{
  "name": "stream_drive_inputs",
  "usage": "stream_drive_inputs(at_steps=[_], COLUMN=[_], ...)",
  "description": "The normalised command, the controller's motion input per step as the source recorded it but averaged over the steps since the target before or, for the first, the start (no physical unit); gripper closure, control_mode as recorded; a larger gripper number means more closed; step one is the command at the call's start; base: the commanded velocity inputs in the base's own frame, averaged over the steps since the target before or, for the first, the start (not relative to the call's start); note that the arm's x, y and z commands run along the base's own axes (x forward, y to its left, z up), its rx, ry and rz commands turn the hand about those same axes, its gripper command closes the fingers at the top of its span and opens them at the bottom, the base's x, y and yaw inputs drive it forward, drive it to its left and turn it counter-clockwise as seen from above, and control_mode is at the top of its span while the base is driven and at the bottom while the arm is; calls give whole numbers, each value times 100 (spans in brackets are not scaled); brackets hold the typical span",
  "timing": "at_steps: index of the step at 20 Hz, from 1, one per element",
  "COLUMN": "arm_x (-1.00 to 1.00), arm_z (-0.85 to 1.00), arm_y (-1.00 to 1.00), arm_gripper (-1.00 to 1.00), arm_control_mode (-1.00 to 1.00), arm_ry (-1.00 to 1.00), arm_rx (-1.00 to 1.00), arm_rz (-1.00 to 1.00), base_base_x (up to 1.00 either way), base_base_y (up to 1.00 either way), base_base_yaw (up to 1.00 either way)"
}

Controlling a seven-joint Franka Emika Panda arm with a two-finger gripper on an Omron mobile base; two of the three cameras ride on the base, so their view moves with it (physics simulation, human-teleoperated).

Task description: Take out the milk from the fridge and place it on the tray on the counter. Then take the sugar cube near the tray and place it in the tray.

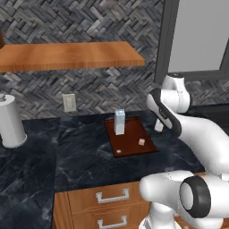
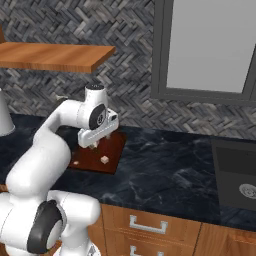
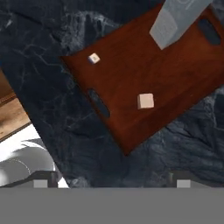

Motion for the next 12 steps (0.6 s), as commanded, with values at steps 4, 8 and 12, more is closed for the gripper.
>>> stream_drive_inputs(at_steps=[4,8,12], arm_x=[-89,-98,-100], arm_z=[100,90,54], arm_y=[-12,0,-3], arm_gripper=[-100,-100,-100], arm_control_mode=[-100,-100,-100], arm_ry=[-8,-2,-14], arm_rx=[0,0,0], arm_rz=[0,0,-10], base_base_x=[0,0,0], base_base_y=[0,0,0], base_base_yaw=[0,0,0])
